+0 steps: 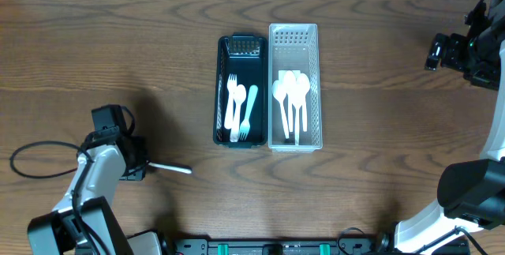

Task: Pack container
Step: 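Carry the white fork into the dark green tray and release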

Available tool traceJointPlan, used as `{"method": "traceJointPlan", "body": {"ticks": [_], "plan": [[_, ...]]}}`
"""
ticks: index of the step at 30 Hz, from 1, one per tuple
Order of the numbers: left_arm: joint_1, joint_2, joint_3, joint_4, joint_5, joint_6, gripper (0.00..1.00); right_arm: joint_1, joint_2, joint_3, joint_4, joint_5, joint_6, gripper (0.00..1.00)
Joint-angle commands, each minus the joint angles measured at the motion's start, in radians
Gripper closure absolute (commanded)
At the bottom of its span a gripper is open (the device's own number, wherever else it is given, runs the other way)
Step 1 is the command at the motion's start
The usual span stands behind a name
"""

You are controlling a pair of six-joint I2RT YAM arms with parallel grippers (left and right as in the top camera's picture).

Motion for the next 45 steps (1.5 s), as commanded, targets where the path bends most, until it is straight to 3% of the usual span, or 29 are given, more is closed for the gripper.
{"method": "traceJointPlan", "body": {"ticks": [1, 10, 17, 21, 28, 41, 45], "plan": [[-0.003, 0.009, 0.104, -0.082, 0.051, 0.154, 0.94, 0.002, 0.003, -0.003, 0.011, -0.004, -0.009, 0.01], [-0.037, 0.009, 0.515, -0.443, 0.053, 0.427, 0.94, 0.002, 0.003, -0.003, 0.018, -0.004, -0.009, 0.01], [-0.289, 0.010, 0.861, -0.595, 0.053, 0.660, 0.94, 0.002, 0.003, -0.003, 0.027, -0.004, -0.009, 0.01], [-0.488, 0.017, 0.961, -0.555, 0.038, 0.787, 0.94, 0.002, 0.003, -0.003, 0.030, -0.004, -0.009, 0.01], [-0.705, 0.131, 0.967, -0.420, 0.030, 0.820, 0.94, 0.002, 0.003, -0.003, 0.034, -0.004, -0.010, 0.01], [-0.769, 0.481, 0.967, -0.268, 0.033, 0.819, 0.94, 0.002, 0.003, -0.003, 0.029, -0.004, -0.009, 0.01], [-0.751, 0.537, 0.967, -0.264, 0.032, 0.819, 0.83, 0.002, 0.003, -0.003, 0.016, -0.004, -0.010, 0.01]]}}
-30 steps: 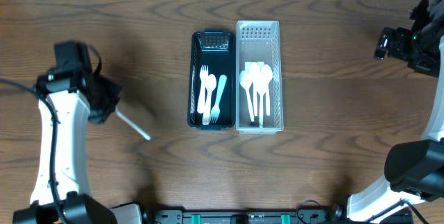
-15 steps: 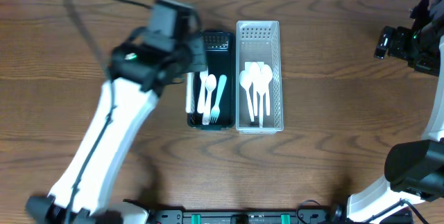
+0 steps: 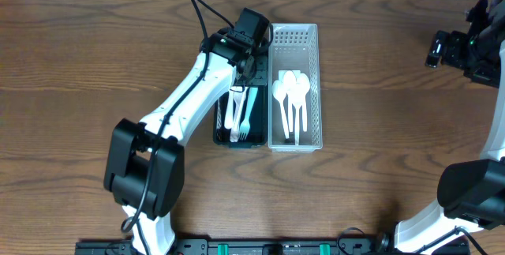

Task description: Pack container

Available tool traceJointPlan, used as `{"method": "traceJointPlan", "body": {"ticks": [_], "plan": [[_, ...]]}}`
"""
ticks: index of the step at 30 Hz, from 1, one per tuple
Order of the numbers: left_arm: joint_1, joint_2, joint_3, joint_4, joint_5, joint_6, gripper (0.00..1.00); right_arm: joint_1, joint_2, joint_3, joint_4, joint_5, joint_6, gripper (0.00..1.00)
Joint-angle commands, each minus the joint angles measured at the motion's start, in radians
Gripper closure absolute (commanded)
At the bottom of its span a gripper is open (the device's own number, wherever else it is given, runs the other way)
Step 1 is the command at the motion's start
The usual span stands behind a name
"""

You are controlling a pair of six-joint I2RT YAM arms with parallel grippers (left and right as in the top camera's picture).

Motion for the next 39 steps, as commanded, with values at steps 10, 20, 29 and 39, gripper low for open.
{"method": "traceJointPlan", "body": {"ticks": [10, 20, 29, 39], "plan": [[0.070, 0.048, 0.005, -0.001, -0.010, 0.009, 0.69, 0.002, 0.003, -0.002, -0.003, -0.004, -0.013, 0.01], [0.084, -0.156, 0.011, -0.019, -0.032, 0.094, 0.67, 0.010, 0.003, -0.002, 0.126, -0.016, -0.010, 0.01], [0.219, -0.338, 0.011, -0.101, -0.277, 0.094, 0.02, 0.242, 0.000, -0.002, 0.333, 0.060, 0.062, 0.01], [0.452, -0.337, 0.010, 0.179, -0.302, 0.094, 0.02, 0.435, 0.103, -0.002, 0.946, 0.116, 0.081, 0.01]]}}
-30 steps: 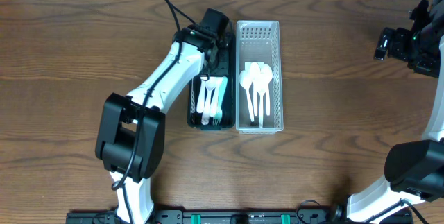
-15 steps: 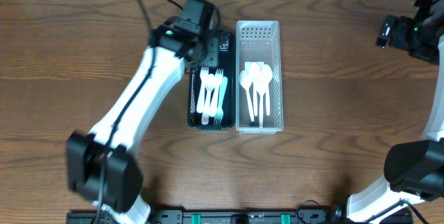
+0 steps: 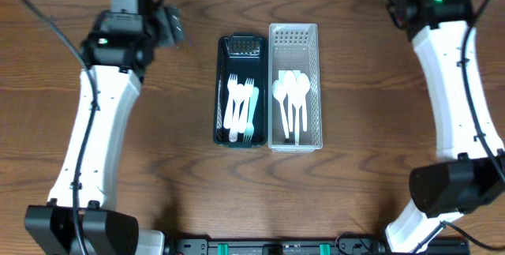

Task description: Pack container

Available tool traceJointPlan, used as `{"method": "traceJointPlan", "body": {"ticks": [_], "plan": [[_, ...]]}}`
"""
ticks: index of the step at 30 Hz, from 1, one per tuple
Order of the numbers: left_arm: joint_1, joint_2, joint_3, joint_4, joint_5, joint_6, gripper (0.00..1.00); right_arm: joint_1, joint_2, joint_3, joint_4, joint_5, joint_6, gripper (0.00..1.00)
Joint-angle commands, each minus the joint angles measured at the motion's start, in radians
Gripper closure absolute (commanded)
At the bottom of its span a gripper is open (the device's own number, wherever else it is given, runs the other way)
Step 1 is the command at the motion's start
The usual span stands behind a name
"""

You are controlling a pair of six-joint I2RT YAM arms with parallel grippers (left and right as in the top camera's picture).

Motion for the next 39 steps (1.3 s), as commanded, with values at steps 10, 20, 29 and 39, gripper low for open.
{"method": "traceJointPlan", "body": {"ticks": [10, 20, 29, 39], "plan": [[0.134, 0.011, -0.008, 0.294, -0.030, 0.303, 0.02, -0.024, 0.110, -0.002, 0.027, 0.133, -0.048, 0.01], [0.125, -0.145, -0.265, 0.380, 0.106, 0.260, 0.02, -0.158, -0.146, -0.304, 0.050, 0.132, 0.079, 0.01], [0.119, -0.429, -0.804, 0.703, 0.162, 0.261, 0.02, -0.179, -0.706, -1.152, 0.643, 0.137, 0.077, 0.01], [0.061, -0.819, -1.216, 0.829, 0.158, 0.287, 0.02, -0.176, -1.008, -1.656, 1.013, 0.141, -0.028, 0.01]]}}
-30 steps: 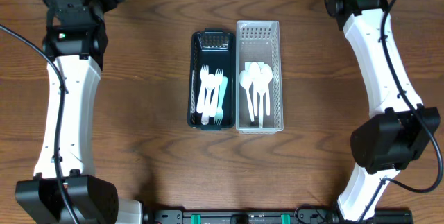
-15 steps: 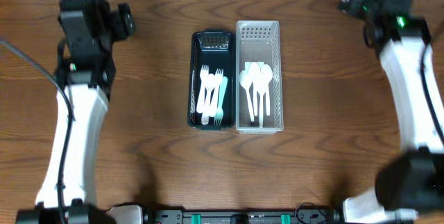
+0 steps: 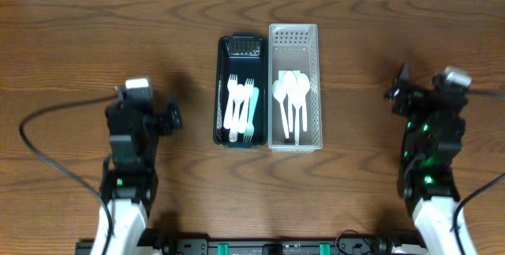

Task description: Pack container

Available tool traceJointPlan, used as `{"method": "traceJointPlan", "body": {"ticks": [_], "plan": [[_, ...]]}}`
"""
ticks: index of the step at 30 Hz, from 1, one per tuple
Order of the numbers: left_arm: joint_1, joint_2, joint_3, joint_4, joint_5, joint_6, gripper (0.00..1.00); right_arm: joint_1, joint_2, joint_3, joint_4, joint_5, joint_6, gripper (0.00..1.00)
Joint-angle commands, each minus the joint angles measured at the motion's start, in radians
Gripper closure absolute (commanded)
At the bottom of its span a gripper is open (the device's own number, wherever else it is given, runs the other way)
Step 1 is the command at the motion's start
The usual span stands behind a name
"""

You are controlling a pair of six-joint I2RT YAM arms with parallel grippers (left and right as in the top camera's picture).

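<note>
A black container (image 3: 222, 89) at the table's middle holds several white and pale blue plastic forks (image 3: 240, 106). Touching its right side, a white perforated container (image 3: 317, 81) holds several white spoons (image 3: 290, 97). My left gripper (image 3: 174, 118) hangs low at the left, well away from the black container, with its fingers apart and nothing between them. Over on the right, equally far from the white container, my right gripper (image 3: 398, 89) also looks open and empty.
The brown wooden table (image 3: 252, 184) runs to a pale strip along the far edge. Black cables loop off both arms, one by the left edge (image 3: 31, 133) and one at the right edge (image 3: 489, 196). A dark rail lies along the near edge (image 3: 260, 247).
Both arms have come back from the far corners of the table. They now sit drawn in near the front, left and right of the containers. The cutlery in the containers has not moved.
At first my left gripper held a white utensil low at the front left. Then it was over the black container. After that it was at the far left corner, empty, with one more fork in the black container. Now both arms sit drawn back.
</note>
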Motion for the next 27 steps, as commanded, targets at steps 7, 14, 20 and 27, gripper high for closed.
{"method": "traceJointPlan", "body": {"ticks": [7, 14, 20, 27], "plan": [[-0.002, -0.266, -0.018, 0.015, 0.004, 0.025, 0.02, 0.003, -0.061, -0.035, -0.026, 0.007, -0.045, 0.01], [-0.002, -0.335, -0.018, 0.015, 0.004, 0.024, 0.02, 0.003, -0.060, -0.035, -0.093, 0.007, -0.045, 0.01], [-0.002, -0.339, -0.018, 0.003, 0.004, 0.024, 0.02, 0.003, -0.060, -0.035, -0.230, 0.006, -0.045, 0.01], [-0.006, -0.338, -0.018, -0.087, 0.004, 0.024, 0.02, 0.003, -0.060, -0.035, -0.436, 0.006, -0.045, 0.01]]}}
